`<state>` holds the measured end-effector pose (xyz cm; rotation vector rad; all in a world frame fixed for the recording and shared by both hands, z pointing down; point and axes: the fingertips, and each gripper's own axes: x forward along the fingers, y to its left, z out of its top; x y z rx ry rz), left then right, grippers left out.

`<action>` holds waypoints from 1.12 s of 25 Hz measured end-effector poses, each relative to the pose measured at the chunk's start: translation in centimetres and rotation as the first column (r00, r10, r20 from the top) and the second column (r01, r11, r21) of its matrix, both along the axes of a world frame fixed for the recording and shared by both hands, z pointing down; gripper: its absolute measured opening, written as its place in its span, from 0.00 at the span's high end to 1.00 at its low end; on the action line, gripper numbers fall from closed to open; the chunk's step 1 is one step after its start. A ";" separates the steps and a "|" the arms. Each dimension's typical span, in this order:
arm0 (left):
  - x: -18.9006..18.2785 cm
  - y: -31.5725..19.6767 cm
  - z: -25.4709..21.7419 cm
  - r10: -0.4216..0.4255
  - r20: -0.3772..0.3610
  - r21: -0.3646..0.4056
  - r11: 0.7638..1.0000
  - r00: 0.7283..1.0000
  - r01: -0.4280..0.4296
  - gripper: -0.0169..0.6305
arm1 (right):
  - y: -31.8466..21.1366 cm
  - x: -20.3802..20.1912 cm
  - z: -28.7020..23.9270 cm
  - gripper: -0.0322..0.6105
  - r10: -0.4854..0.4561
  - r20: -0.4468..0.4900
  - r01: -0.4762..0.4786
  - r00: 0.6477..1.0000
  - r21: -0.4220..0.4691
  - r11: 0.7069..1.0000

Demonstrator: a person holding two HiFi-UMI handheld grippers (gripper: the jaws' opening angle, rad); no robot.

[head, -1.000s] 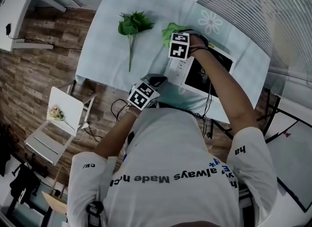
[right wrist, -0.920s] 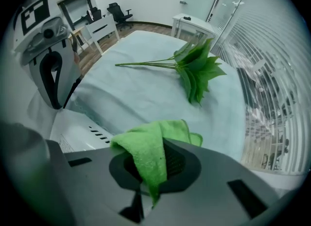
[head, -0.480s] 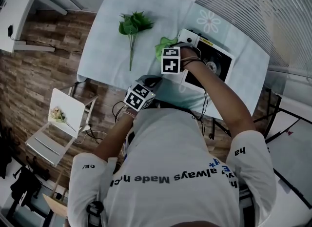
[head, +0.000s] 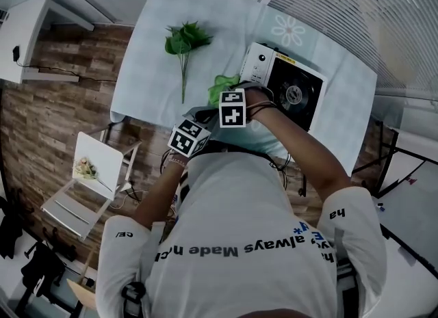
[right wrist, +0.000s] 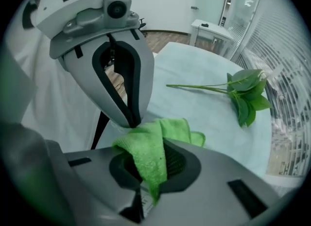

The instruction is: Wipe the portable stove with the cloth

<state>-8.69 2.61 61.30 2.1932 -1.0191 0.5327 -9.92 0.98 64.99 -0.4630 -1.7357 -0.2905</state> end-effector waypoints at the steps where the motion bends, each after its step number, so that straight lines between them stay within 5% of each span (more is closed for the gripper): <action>1: -0.2 -0.2 -0.2 -0.007 -0.012 0.005 1.000 1.000 0.007 0.95 | -0.1 -0.2 -0.3 0.91 0.034 0.036 -0.034 0.999 -0.004 0.999; 4: -0.5 -1.4 -2.1 -0.049 -0.067 0.045 0.998 0.997 0.052 0.95 | -1.7 -0.2 -2.5 0.91 0.209 0.178 -0.207 0.961 -0.033 0.978; 7: -1.0 -3.1 -5.0 -0.090 -0.080 0.126 0.987 0.993 0.100 0.95 | -4.1 0.8 -6.4 0.91 0.403 0.335 -0.399 0.851 -0.085 0.913; 11: -1.2 -5.7 -9.3 -0.108 -0.094 0.251 0.959 0.990 0.128 0.95 | -7.2 3.4 -11.8 0.91 0.543 0.516 -0.576 0.663 -0.112 0.810; 15: -0.4 -7.7 -13.7 -0.087 -0.085 0.365 0.924 0.993 0.112 0.95 | -9.1 6.9 -17.1 0.91 0.654 0.645 -0.718 0.395 -0.227 0.658; 19: 0.7 -9.4 -18.4 -0.069 -0.086 0.465 0.880 0.994 0.102 0.95 | -10.2 10.3 -22.2 0.91 0.664 0.727 -0.781 0.176 -0.308 0.543; 24: 2.3 -10.7 -23.8 -0.033 -0.101 0.561 0.823 0.994 0.084 0.95 | -10.2 13.9 -28.0 0.91 0.599 0.801 -0.829 0.004 -0.333 0.450; 28: 3.7 -11.3 -27.3 0.008 -0.119 0.608 0.791 0.993 0.066 0.95 | -9.8 15.8 -31.7 0.91 0.549 0.831 -0.837 -0.089 -0.361 0.410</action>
